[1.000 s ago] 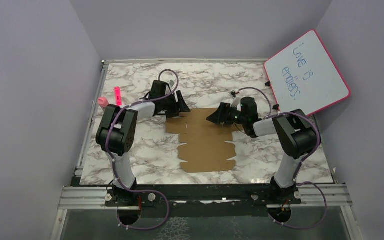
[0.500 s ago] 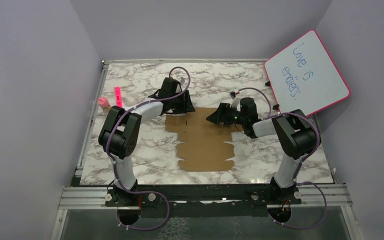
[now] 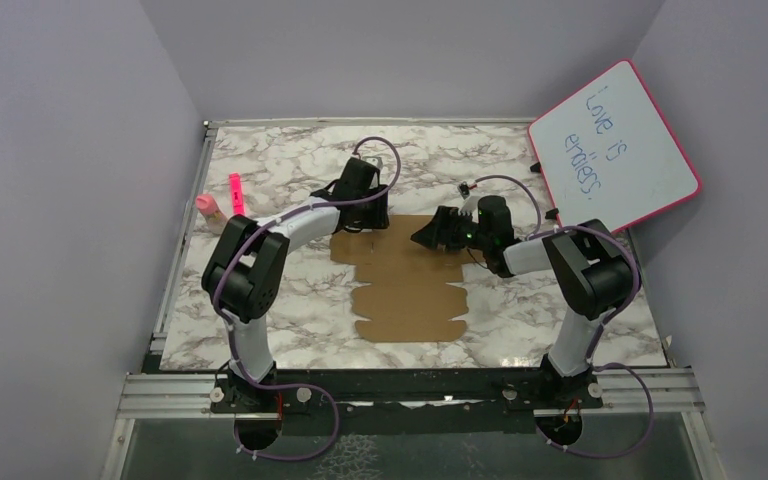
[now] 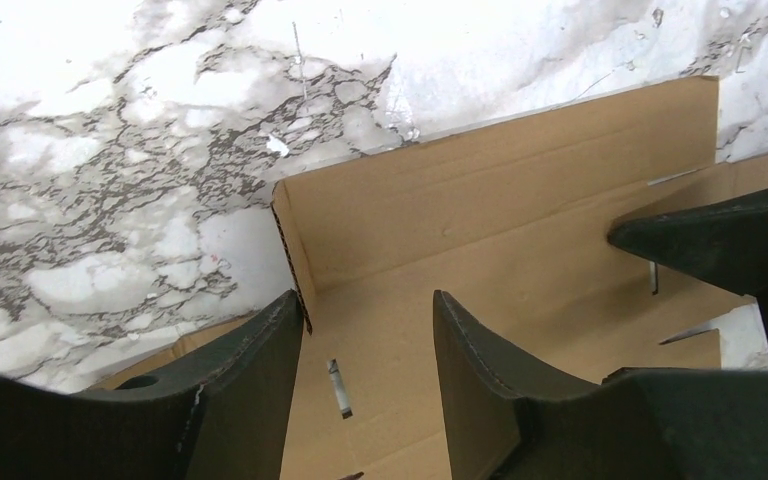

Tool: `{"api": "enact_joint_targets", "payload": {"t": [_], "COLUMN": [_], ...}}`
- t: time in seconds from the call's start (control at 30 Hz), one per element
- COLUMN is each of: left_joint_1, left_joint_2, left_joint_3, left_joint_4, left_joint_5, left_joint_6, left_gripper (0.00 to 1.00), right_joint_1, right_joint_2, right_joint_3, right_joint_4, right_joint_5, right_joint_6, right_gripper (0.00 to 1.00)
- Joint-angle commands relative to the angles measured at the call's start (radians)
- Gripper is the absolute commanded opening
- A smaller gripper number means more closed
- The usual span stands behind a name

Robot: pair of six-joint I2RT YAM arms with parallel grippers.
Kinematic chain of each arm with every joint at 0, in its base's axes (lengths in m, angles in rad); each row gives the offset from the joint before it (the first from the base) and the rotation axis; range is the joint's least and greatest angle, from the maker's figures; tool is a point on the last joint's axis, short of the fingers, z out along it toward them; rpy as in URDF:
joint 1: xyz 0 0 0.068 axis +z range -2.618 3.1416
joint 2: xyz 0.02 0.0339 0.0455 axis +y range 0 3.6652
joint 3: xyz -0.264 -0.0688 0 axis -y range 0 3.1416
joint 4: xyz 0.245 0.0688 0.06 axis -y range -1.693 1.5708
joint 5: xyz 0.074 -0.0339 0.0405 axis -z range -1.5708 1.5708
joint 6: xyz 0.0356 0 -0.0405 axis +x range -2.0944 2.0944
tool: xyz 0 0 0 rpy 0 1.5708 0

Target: Fold the paper box

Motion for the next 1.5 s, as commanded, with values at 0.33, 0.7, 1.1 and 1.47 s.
{"api": "enact_joint_targets", "payload": {"t": [0.33, 0.7, 1.1, 1.47], "left_joint_1": [-0.009, -0.047, -0.073, -0.075], "left_joint_2": [-0.183, -0.077, 0.060, 0.118], "left_joint_3": [0.010, 0.091, 0.158, 0.126], "left_joint_4": [-0.097, -0.086, -0.081, -0.075], "left_joint_5": [-0.136, 0.019, 0.116, 0.121], "left_joint_6": [0.055, 0.044, 0.033, 0.035], "left_gripper": [0.62, 0.70, 0.72, 0.72], "right_joint_1": [0.007, -0.089, -0.182, -0.220], "right_joint_2": [-0.212, -0.236, -0.081, 0.037], "right_joint_3": [0.058, 0.080, 0.132, 0.145], "right_joint_4": [-0.303, -0.408, -0.375, -0.328], "right_joint_5": [0.164, 0.253, 0.123, 0.001], "right_joint_6": [-0.121, -0.174, -0.096, -0.039], "right_gripper": [0.93, 0.90, 0.61, 0.41]}}
